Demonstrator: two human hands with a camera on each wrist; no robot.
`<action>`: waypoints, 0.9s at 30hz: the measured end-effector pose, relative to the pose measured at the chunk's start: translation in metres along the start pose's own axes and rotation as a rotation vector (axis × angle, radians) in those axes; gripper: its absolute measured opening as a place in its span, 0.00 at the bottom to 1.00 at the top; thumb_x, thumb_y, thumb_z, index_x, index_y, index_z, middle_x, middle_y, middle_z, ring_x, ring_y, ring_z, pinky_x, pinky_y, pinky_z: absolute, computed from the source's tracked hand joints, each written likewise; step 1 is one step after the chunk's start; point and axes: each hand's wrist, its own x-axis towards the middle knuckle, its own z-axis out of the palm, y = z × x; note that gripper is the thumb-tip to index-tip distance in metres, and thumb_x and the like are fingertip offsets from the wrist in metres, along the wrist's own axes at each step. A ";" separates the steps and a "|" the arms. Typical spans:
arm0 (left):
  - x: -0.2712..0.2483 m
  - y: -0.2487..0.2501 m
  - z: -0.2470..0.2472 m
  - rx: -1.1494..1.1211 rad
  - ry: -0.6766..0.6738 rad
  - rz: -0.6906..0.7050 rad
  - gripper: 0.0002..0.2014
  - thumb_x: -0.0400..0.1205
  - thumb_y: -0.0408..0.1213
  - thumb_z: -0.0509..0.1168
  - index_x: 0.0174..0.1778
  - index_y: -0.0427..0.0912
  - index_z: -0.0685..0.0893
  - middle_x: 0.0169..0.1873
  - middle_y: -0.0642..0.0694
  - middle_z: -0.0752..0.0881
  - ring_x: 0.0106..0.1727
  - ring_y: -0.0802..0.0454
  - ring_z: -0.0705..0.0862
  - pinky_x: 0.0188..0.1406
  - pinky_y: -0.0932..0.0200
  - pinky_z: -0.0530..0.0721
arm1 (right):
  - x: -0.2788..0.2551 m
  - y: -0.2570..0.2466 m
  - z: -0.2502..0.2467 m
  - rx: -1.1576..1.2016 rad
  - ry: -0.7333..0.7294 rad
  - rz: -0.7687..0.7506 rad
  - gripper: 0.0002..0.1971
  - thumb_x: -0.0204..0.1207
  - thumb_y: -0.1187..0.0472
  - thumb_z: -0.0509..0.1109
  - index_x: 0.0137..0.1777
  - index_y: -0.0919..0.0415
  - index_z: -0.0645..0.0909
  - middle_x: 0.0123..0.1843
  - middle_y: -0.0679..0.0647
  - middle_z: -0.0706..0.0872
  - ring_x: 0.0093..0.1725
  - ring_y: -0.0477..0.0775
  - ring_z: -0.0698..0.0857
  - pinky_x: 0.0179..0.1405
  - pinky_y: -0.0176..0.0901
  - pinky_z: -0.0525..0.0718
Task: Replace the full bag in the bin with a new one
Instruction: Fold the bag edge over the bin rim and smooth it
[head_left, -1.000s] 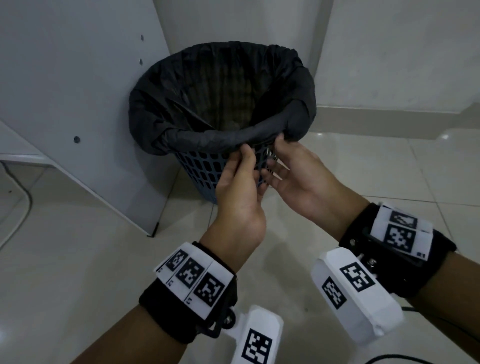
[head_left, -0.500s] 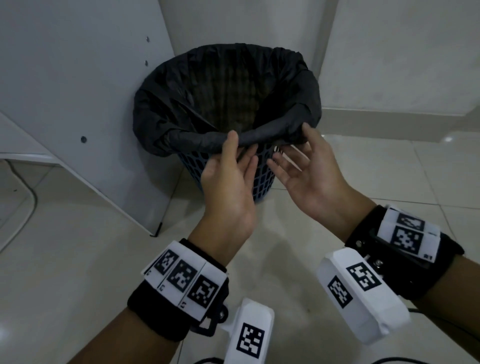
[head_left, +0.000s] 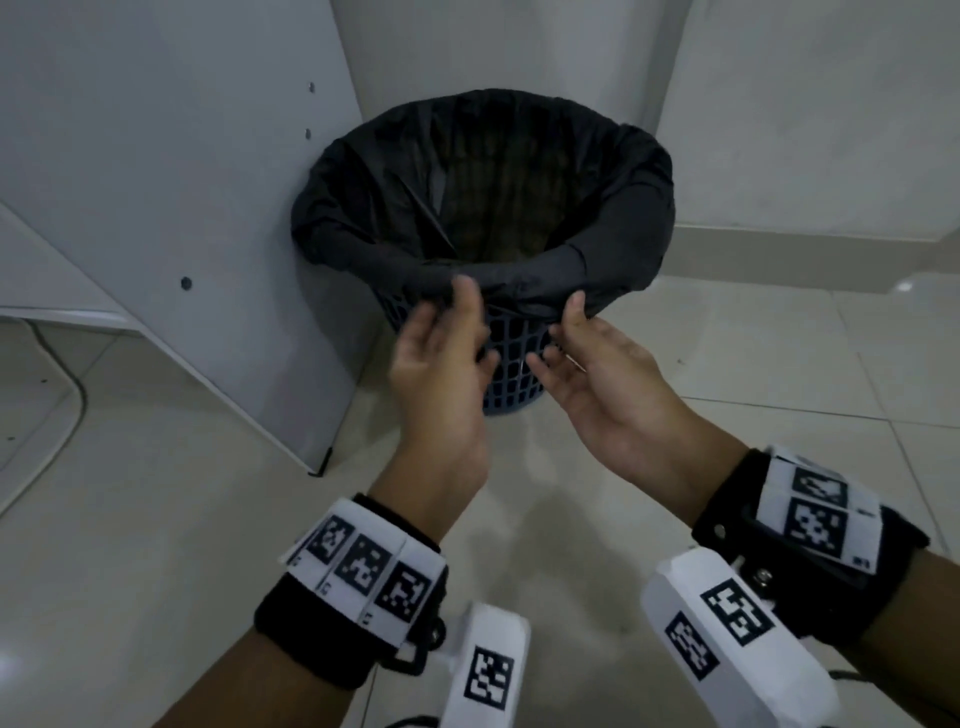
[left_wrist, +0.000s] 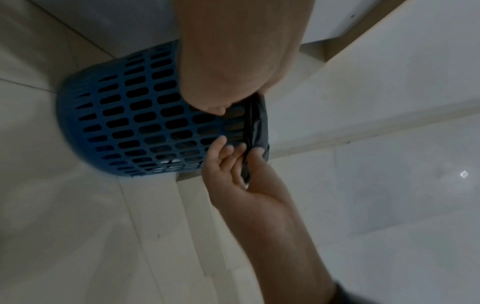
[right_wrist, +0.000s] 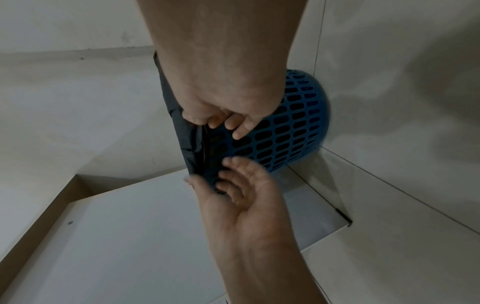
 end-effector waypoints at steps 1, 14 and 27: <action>-0.003 -0.005 0.000 0.062 -0.046 -0.034 0.23 0.80 0.47 0.74 0.70 0.45 0.83 0.57 0.50 0.91 0.54 0.58 0.88 0.49 0.63 0.86 | 0.001 0.000 0.001 0.006 -0.011 -0.004 0.10 0.79 0.53 0.73 0.46 0.61 0.83 0.38 0.51 0.85 0.39 0.47 0.84 0.57 0.46 0.90; 0.000 -0.015 0.022 0.240 -0.115 -0.045 0.06 0.87 0.41 0.67 0.53 0.46 0.89 0.43 0.53 0.91 0.43 0.62 0.88 0.42 0.65 0.82 | 0.014 -0.010 0.010 -0.012 -0.023 0.001 0.07 0.86 0.65 0.64 0.59 0.60 0.83 0.42 0.52 0.86 0.38 0.45 0.83 0.49 0.44 0.90; -0.010 -0.014 0.032 0.117 -0.052 -0.152 0.13 0.88 0.40 0.64 0.68 0.49 0.83 0.54 0.60 0.90 0.53 0.70 0.87 0.53 0.66 0.79 | 0.017 -0.017 0.008 0.124 -0.014 -0.064 0.16 0.88 0.57 0.62 0.70 0.65 0.78 0.43 0.55 0.86 0.40 0.48 0.84 0.50 0.44 0.91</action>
